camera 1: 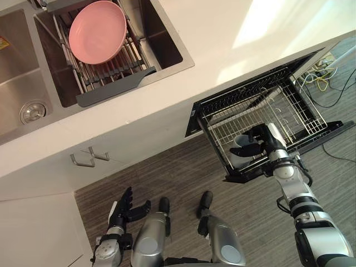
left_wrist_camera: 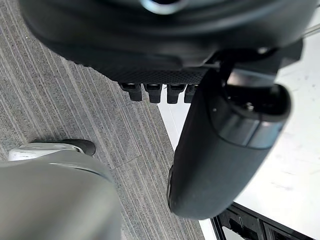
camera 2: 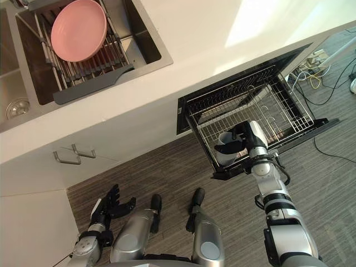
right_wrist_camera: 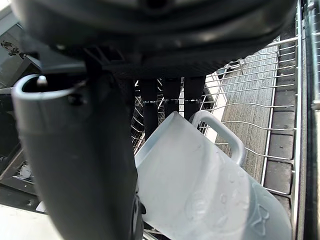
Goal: Walk over to the sink, pick up the cup, carry it to the dishwasher, place the cup inside the dishwasher, then close the dishwasher door
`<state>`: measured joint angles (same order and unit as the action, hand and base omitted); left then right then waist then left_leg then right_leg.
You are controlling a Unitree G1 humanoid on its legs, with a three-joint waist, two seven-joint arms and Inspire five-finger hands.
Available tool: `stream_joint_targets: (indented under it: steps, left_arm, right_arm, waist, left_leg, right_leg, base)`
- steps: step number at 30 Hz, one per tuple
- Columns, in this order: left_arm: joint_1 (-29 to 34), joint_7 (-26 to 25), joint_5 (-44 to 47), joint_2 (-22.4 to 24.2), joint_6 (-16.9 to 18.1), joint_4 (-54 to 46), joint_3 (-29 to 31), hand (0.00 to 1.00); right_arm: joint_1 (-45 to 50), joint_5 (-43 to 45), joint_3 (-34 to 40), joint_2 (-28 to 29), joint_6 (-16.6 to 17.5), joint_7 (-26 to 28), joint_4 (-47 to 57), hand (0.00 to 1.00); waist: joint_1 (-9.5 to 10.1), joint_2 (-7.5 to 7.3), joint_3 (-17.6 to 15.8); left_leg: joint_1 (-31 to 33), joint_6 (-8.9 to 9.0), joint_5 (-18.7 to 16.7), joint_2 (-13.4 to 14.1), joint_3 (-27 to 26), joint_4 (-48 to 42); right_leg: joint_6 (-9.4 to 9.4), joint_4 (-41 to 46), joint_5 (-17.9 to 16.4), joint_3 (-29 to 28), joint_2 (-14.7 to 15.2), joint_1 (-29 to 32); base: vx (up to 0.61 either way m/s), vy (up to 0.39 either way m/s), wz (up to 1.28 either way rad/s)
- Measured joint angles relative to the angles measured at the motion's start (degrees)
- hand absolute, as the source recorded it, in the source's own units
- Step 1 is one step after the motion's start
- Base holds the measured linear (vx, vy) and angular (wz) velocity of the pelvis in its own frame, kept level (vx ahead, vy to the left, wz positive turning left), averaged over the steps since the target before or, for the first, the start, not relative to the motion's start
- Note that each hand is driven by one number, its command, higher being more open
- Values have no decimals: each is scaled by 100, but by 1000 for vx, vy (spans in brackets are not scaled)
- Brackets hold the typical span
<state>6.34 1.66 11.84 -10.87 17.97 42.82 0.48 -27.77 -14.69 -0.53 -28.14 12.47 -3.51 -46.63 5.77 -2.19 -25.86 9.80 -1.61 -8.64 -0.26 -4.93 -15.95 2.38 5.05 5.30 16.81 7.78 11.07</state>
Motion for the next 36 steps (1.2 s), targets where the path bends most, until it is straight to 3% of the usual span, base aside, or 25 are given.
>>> stream_joint_targets:
  steps: [16, 22, 25, 27, 31, 36]
  left_arm:
    - [-218, 48, 25, 20, 1, 2, -87, 100]
    - [-198, 86, 16, 87, 3, 16, -115, 100]
    - [-91, 80, -25, 73, 8, 42, -101, 100]
    - [32, 75, -81, 68, 13, 96, -97, 100]
    - [253, 62, -323, 87, 84, 280, -93, 100]
    - [403, 58, -505, 124, 176, 540, -81, 100]
  right_arm:
    - [-66, 185, 15, 74, -86, -196, -345, 100]
    - [921, 371, 305, 552, 14, -462, 1483, 100]
    - [1646, 385, 306, 971, 22, -503, 2332, 100]
    - [2185, 383, 307, 1264, 27, -504, 2705, 100]
    - [2855, 381, 328, 1600, 108, -502, 3086, 100]
    - [3565, 510, 558, 1980, 489, -437, 3836, 100]
  waist:
    - [62, 80, -145]
    - [23, 43, -115]
    - [-43, -88, 80]
    - [-63, -182, 405]
    - [-216, -176, 921]
    - [-354, -117, 1373]
  left_leg:
    - [67, -1, 3, 5, 103, -12]
    - [-220, 2, 5, 39, 65, 109]
    - [-426, 5, 8, 46, 8, 250]
    - [-513, 10, 15, 55, -40, 363]
    - [-808, 24, 37, 39, -69, 602]
    - [-1162, 37, 114, 41, -121, 948]
  right_leg:
    - [-14, 2, -9, 92, -1, 0]
    - [-16, -46, -11, 47, -20, -230]
    - [-11, -186, -9, 29, -49, -424]
    - [-4, -264, -5, -12, -78, -469]
    - [25, -464, 11, -59, -106, -713]
    - [61, -678, 36, -99, -153, -975]
  base:
    - [-6, -6, 3]
    - [6, -5, -3]
    - [17, -5, -6]
    - [57, -13, -10]
    - [66, -1, -10]
    - [41, -8, -6]
